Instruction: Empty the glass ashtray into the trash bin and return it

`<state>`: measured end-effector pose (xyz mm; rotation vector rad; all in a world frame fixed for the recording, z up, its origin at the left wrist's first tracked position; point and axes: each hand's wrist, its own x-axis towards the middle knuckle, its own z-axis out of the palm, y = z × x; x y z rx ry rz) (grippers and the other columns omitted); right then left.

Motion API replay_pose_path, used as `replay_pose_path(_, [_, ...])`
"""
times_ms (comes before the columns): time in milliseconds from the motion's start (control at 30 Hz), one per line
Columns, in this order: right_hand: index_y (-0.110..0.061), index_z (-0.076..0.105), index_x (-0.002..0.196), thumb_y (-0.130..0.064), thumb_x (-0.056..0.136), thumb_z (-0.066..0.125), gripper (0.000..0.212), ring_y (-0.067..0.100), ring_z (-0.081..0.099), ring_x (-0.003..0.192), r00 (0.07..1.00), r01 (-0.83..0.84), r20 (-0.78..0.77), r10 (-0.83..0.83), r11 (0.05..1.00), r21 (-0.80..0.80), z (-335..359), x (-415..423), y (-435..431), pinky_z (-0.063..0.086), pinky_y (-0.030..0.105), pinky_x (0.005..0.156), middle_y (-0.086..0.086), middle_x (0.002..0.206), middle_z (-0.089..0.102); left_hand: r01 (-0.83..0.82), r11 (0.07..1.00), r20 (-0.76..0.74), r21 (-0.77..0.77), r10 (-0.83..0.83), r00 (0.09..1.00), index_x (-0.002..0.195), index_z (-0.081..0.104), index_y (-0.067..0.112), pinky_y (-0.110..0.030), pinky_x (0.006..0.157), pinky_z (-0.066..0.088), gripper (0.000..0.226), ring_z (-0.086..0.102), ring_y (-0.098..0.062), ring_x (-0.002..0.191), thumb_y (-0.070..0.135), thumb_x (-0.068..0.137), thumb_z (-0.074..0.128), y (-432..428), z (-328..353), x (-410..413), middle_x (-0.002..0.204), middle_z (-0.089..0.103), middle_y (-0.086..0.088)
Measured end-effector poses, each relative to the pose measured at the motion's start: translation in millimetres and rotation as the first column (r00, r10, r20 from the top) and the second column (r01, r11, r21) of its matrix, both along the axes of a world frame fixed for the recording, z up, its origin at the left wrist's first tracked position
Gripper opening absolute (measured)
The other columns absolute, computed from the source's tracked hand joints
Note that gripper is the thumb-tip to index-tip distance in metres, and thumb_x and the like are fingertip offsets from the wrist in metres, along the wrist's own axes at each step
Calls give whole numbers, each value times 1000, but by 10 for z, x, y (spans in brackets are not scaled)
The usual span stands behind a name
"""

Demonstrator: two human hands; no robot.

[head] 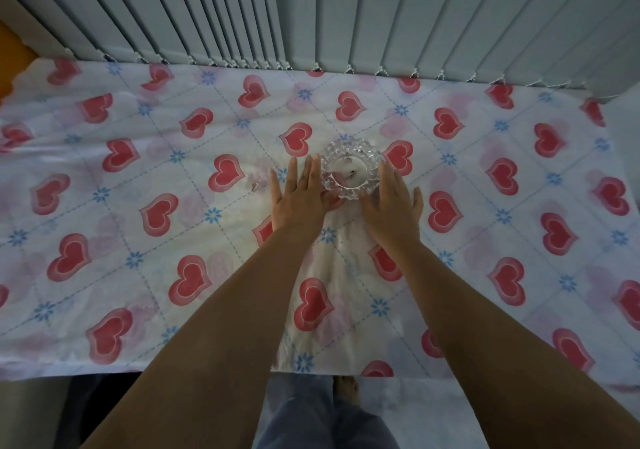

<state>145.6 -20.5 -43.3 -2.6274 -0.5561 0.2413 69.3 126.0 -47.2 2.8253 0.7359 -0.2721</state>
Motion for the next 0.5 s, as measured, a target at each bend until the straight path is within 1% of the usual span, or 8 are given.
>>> replay_pose_path(100, [-20, 18, 158, -44, 100, 43, 68, 20, 21, 153, 1000, -1, 2, 1, 1000, -12, 10, 91, 60, 7, 58, 121, 0, 165, 26, -2, 1000, -11, 4, 2, 1000, 158, -12, 20, -54, 124, -9, 68, -12, -22, 156, 46, 105, 21, 27, 27, 87, 170, -5, 3])
replay_pose_path(233, [-19, 17, 158, -45, 100, 41, 68, 22, 22, 153, 1000, -17, 4, 18, 998, -58, 5, 145, 87, 9, 59, 121, 1, 166, 25, -15, 1000, -27, -5, 15, 1000, 158, -13, 21, -51, 121, -13, 68, -10, -22, 156, 51, 104, 16, 55, 26, 153, 170, -5, 4])
replay_pose_path(300, [-18, 16, 158, -46, 101, 37, 67, 22, 19, 154, 1000, -27, -4, 27, 995, -94, 9, 155, 89, 9, 57, 121, 2, 166, 22, -5, 1000, -43, 5, 5, 999, 158, -13, 20, -51, 122, -11, 68, -9, -23, 156, 50, 105, 16, 67, 40, 166, 170, -6, 2])
replay_pose_path(400, [-13, 16, 158, -42, 105, 27, 61, 25, 17, 155, 999, -43, 28, 46, 993, -114, 105, 115, 63, 12, 53, 123, 7, 167, 20, 17, 1000, -8, -4, -17, 1000, 158, -11, 19, -50, 126, -3, 67, -7, -24, 156, 51, 105, 14, 48, 119, 133, 170, -7, -2])
replay_pose_path(467, [-12, 14, 159, -40, 106, 21, 60, 25, 12, 156, 997, -54, 39, 60, 989, -137, 204, 130, 49, 9, 49, 125, 9, 168, 16, 16, 1000, 44, 0, -16, 999, 158, -9, 18, -48, 126, -3, 69, -7, -24, 156, 54, 103, 10, 34, 215, 137, 169, -5, -3])
replay_pose_path(500, [-12, 11, 159, -40, 106, 18, 60, 25, 8, 156, 996, -80, 38, 87, 984, -160, 229, 130, 26, 5, 47, 125, 8, 168, 12, 35, 999, 45, 0, -35, 998, 158, -8, 17, -47, 126, -4, 70, -9, -24, 156, 55, 102, 9, 18, 255, 132, 169, -6, -4])
